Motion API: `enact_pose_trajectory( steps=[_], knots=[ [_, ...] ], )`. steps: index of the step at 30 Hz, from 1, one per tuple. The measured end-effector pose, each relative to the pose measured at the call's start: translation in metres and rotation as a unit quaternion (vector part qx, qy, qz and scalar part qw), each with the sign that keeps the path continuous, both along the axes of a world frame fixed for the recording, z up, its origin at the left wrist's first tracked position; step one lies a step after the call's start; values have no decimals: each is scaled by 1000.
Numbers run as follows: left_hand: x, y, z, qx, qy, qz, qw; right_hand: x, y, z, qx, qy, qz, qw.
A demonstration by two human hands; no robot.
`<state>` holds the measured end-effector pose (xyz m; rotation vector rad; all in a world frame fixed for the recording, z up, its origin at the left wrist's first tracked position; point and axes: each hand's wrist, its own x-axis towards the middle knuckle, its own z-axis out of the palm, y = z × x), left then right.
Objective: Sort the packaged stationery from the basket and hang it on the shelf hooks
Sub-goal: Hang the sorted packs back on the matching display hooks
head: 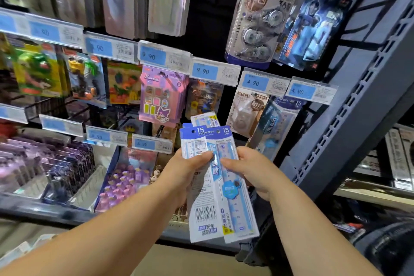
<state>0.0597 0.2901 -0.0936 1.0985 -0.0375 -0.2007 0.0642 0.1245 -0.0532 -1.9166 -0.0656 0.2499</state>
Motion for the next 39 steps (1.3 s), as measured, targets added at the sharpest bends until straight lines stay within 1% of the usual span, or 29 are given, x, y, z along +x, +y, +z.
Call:
enact_pose_trajectory(
  steps=[3,8,11,13,16,18,20,23,25,28,31,32,34,35,37,39],
  knots=[
    [0,-2,0,-2,1,12,1000,-3,0,1,21,2,-17,1000],
    [-1,-7,-4,-10,15,22,1000,-1,-2,-2,-32,-26,-85,996],
    [-1,-12,-2,-5,3,29,1000,-1,-3,-3,-30,-36,-114,992],
    [-1,-14,-1,-10,-1,35,999,-2,-3,0,-1,-16,-114,993],
    [-2,-14,3,-39,7,16,999,-3,-4,4,77,16,-109,991],
    [-3,-13,5,-74,32,-4,997,-4,-5,5,90,11,-105,990],
    [-3,-11,6,-79,40,-4,996,-3,-4,5,72,-6,-104,992],
    [-2,-7,4,-59,43,34,997,0,-3,4,30,-40,-119,992],
    [-2,-6,3,-59,46,45,996,2,-2,1,26,-42,-121,991],
    [-4,-6,4,-84,67,31,994,0,1,2,43,-26,-114,992],
    [-6,-5,3,-91,114,-16,989,-1,2,4,42,-20,-88,995],
    [-6,-5,3,-84,124,-29,988,0,2,4,13,-32,-76,996],
    [-6,-5,1,-71,125,-32,989,-2,4,4,-102,-71,-35,992],
    [-6,-5,0,-68,122,-29,990,-4,5,4,-145,-82,-14,986],
    [-6,-5,-1,-73,119,-20,990,-7,8,5,-156,-85,15,984],
    [-6,-6,0,-97,137,-16,986,-7,10,5,-141,-99,5,985]
  ],
)
